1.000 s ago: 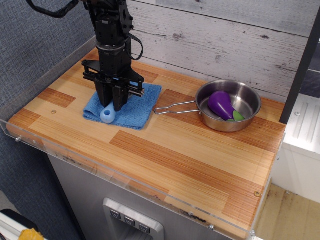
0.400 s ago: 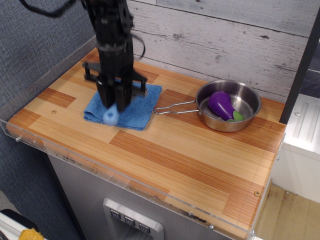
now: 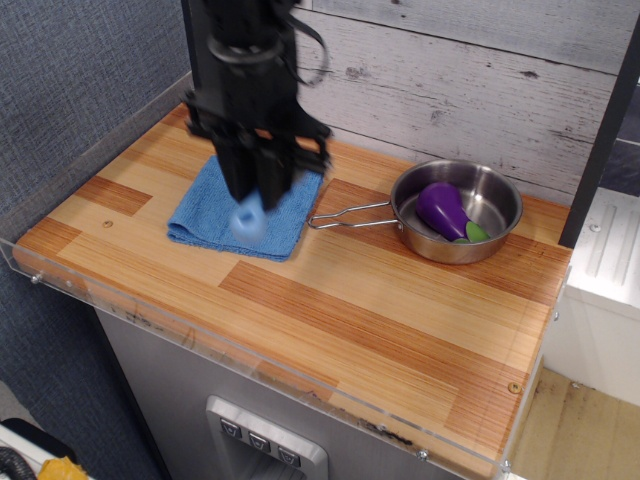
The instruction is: Move the spoon below the pot with the eggplant
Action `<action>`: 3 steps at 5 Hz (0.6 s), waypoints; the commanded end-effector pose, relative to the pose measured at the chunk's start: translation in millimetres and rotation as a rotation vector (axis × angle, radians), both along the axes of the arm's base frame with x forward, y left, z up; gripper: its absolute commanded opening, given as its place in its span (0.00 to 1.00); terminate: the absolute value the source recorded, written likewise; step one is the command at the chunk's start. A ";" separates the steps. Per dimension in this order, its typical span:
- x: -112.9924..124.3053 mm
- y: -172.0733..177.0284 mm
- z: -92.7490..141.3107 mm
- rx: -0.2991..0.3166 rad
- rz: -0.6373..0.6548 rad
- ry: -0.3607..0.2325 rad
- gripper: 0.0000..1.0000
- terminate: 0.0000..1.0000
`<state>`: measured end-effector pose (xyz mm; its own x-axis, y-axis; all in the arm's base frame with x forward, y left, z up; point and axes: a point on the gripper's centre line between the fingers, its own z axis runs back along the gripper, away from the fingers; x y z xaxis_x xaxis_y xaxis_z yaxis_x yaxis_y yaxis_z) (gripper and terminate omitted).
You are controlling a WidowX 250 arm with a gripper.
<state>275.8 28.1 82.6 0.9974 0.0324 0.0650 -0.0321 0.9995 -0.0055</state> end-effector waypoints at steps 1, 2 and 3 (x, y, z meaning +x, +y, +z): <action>-30.7 -60.9 0.6 -0.078 -0.084 -0.009 0.00 0.00; -34.1 -74.8 -11.3 -0.060 -0.105 0.007 0.00 0.00; -28.4 -83.8 -25.6 -0.046 -0.115 0.020 0.00 0.00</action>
